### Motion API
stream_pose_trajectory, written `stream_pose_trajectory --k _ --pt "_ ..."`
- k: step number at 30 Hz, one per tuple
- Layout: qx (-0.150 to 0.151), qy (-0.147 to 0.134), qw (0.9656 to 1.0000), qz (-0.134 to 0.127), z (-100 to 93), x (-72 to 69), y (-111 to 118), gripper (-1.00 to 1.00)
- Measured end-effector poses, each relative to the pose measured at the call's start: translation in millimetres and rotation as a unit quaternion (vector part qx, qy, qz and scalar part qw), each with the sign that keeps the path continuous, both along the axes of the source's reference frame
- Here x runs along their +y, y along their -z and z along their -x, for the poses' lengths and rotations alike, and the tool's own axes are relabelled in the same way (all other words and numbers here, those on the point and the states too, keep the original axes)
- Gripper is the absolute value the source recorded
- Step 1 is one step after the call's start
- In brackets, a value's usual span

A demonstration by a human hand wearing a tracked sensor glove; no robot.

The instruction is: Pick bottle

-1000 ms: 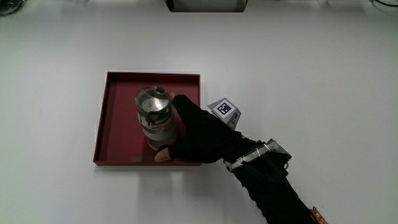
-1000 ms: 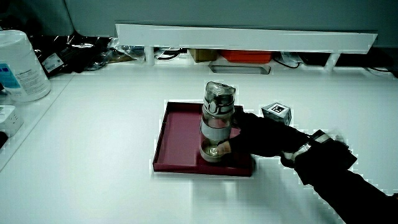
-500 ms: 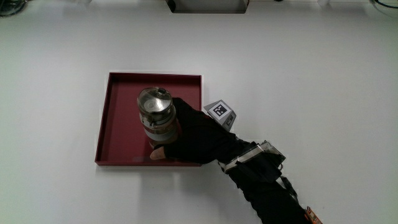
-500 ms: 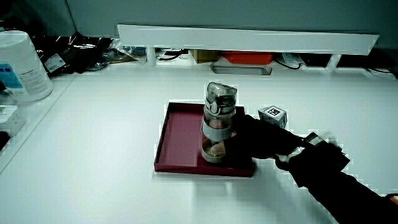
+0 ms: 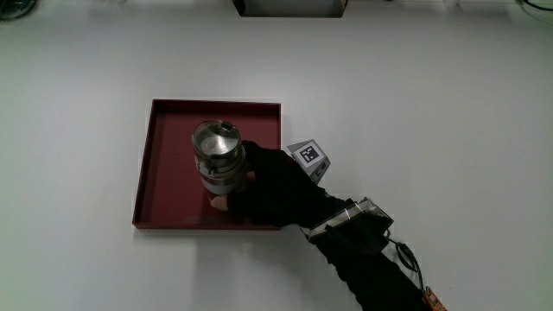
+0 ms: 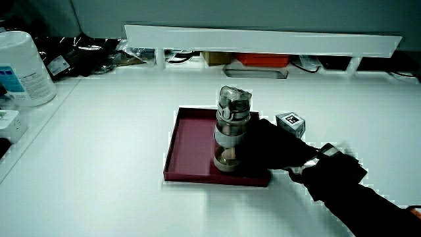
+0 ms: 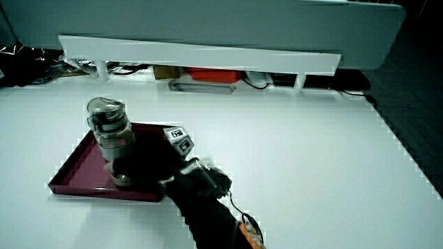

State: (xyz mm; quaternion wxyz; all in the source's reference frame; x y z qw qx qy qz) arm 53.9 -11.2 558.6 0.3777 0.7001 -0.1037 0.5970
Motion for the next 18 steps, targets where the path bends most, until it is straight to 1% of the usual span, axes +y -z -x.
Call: stream_pose_trajectory --k 3,4,5,6,7,9,12,13,14,15,16,17,18 --pt "-0.005 -0.007 0.9997 -0.021 -0.7 1.2 -2.2 0.89" --pt "-0.005 -0.011 0.9998 -0.019 -0.9 1.7 -0.1 0.95" --pt "-0.003 -0.010 0.9995 -0.029 -1.1 1.3 -0.6 1.00" --pt "-0.001 -0.009 0.9994 -0.033 -1.2 1.2 2.9 1.00" --pt "0.009 -0.011 0.9991 -0.039 -2.1 0.9 4.0 1.00" --pt "-0.006 -0.014 0.9995 -0.029 -3.3 0.1 7.2 1.00" --pt "-0.021 -0.014 0.9989 -0.040 -7.0 -2.6 15.8 1.00" --pt "-0.020 -0.012 0.9988 -0.043 -8.4 -3.7 18.7 1.00" --pt "-0.029 -0.010 0.9986 -0.043 -9.4 -4.3 25.1 1.00" --pt "-0.032 -0.008 0.9982 -0.050 -11.3 -5.5 27.9 1.00" --pt "-0.027 -0.004 0.9986 -0.045 -13.5 -5.9 35.4 1.00" --pt "-0.040 -0.006 0.9980 -0.050 -16.3 -6.3 37.5 1.00" --pt "-0.035 -0.001 0.9980 -0.052 -19.3 -7.2 44.4 1.00"
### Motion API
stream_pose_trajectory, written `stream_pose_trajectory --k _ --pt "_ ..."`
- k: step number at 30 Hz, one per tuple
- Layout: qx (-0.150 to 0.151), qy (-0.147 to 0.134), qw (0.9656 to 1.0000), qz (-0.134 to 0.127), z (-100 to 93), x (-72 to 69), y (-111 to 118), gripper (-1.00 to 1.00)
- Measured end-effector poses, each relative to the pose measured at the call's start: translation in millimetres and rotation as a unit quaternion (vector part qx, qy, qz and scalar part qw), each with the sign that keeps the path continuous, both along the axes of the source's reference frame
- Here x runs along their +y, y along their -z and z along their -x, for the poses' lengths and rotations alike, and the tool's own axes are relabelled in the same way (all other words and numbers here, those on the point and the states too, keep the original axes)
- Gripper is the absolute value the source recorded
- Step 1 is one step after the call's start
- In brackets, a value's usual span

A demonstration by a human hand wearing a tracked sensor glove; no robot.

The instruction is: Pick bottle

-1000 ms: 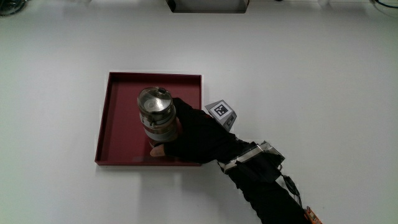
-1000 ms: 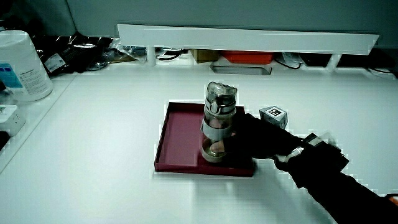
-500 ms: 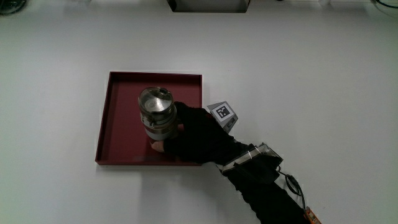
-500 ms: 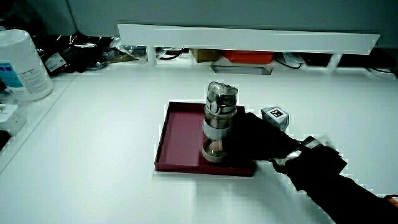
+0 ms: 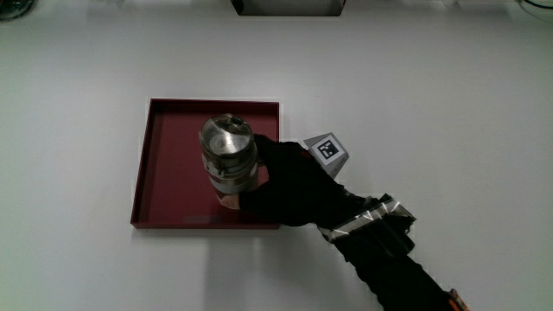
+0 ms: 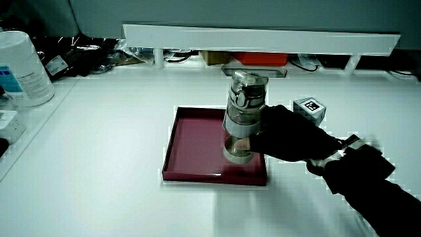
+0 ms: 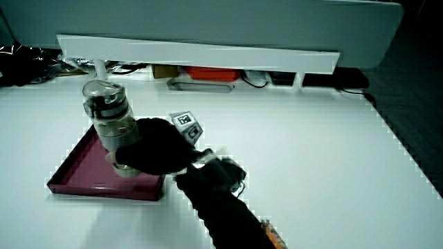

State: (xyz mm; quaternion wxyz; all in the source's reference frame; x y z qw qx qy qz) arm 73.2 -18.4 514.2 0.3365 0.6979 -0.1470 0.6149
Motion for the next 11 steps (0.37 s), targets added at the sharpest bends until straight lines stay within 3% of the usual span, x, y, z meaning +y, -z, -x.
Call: stream_pose_trajectory --k 3,5,7,9,11 --pt "0.001 0.006 0.9999 -0.013 -9.6 -1.8 15.6 1.00" --pt "-0.009 0.008 0.9999 -0.001 -16.3 -1.3 30.1 1.00" --pt "-0.013 0.005 0.9999 -0.007 -24.6 -1.1 39.9 1.00" --pt "0.004 0.011 0.9999 -0.010 -34.8 -0.9 47.8 1.00" --pt "0.038 0.008 0.9992 0.015 -45.0 2.1 63.4 1.00"
